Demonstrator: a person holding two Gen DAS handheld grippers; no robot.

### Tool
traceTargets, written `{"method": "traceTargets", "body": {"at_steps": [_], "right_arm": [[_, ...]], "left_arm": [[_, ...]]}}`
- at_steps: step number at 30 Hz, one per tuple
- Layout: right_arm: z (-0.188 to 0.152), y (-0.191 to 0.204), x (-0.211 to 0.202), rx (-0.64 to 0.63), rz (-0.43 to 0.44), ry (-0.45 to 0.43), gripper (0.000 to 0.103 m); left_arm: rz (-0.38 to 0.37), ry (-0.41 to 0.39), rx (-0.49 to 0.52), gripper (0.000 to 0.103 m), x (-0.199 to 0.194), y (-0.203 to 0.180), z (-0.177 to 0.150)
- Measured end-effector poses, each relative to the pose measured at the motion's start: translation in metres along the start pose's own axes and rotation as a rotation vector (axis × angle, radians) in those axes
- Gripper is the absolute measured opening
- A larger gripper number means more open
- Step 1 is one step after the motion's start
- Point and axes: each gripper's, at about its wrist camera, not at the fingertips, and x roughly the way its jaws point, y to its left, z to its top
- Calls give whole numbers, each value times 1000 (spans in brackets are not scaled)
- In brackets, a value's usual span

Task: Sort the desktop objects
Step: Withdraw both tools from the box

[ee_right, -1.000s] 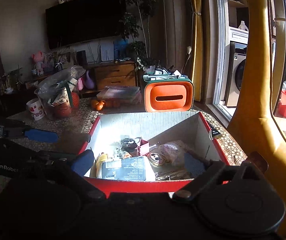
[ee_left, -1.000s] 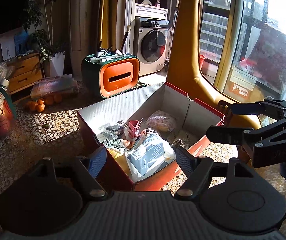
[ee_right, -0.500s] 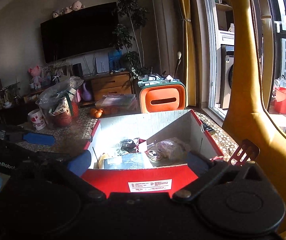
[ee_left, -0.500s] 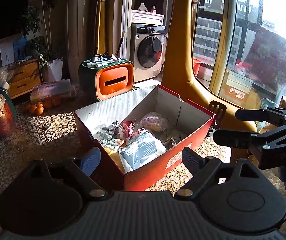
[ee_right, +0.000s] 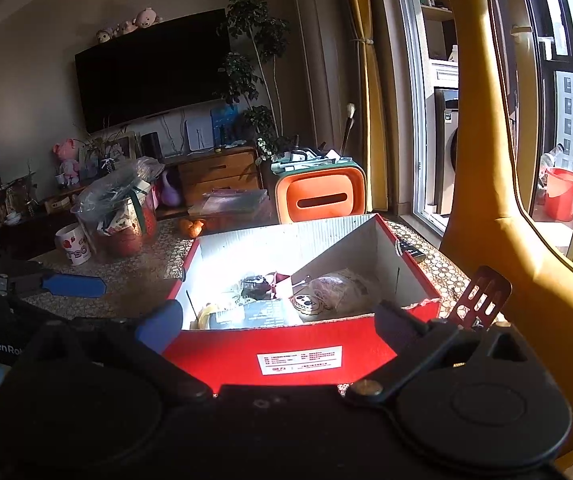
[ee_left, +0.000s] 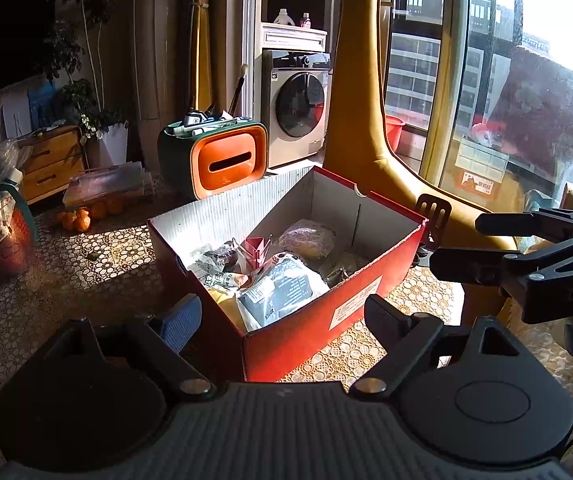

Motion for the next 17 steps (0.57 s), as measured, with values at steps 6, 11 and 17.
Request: {"method": "traceTargets", "body": {"at_steps": [6,11,17], "right_arm": [[-4,-2,1,16,-9,7,102],[-7,-3,1,27,-15,14,102],[-11,-1,0,40,-17,20,102]], "left_arm": [[-4,1,-2,89,1,-1,0],[-11,3,-1,89,1,-2,-2],[-15,14,-14,89,0,-1,-4]]}}
